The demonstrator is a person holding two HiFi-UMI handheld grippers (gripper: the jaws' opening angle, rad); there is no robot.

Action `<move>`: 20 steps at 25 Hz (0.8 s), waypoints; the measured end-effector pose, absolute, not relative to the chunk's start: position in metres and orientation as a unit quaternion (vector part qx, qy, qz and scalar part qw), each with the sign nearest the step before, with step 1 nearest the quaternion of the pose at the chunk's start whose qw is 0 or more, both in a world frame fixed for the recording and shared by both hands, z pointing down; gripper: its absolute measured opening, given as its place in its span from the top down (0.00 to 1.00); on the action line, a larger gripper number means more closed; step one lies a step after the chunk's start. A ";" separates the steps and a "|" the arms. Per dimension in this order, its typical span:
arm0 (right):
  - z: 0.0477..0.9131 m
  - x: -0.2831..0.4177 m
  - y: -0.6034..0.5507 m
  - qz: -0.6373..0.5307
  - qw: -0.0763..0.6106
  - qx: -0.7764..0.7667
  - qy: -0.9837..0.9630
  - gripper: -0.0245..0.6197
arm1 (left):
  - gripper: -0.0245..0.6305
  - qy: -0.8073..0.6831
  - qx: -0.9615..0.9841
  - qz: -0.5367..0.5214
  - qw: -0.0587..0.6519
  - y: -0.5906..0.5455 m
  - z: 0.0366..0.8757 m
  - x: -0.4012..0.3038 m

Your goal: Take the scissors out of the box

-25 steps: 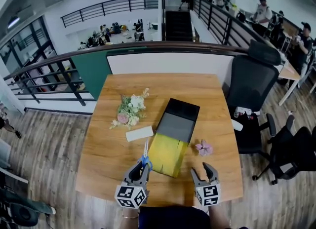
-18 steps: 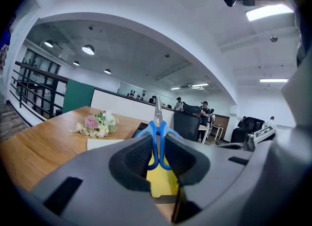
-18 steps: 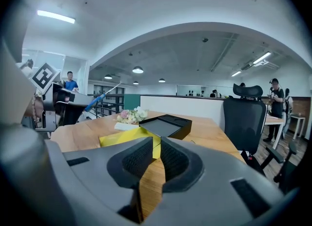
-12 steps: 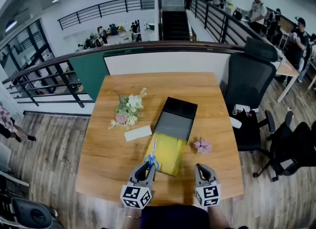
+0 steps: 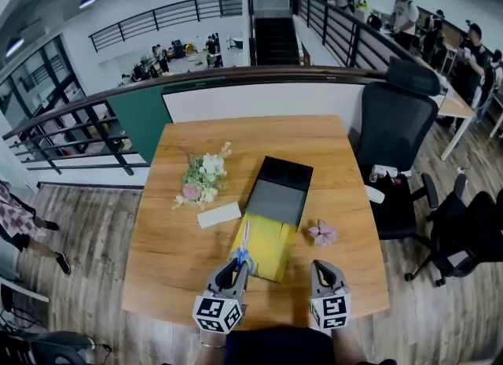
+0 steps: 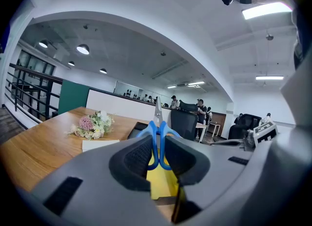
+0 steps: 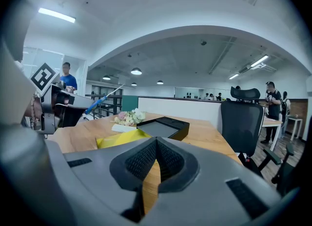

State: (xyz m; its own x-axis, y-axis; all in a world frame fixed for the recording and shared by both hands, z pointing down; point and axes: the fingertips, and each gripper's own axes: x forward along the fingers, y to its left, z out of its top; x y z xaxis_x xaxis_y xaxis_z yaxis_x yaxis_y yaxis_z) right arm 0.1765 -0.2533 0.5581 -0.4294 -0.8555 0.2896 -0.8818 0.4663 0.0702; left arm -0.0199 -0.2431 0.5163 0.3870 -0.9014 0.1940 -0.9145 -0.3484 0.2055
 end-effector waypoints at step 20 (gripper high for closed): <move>0.556 0.189 -0.261 0.028 0.163 0.518 -0.840 0.95 | 0.83 -0.552 0.823 0.021 0.133 -0.254 0.515 -0.013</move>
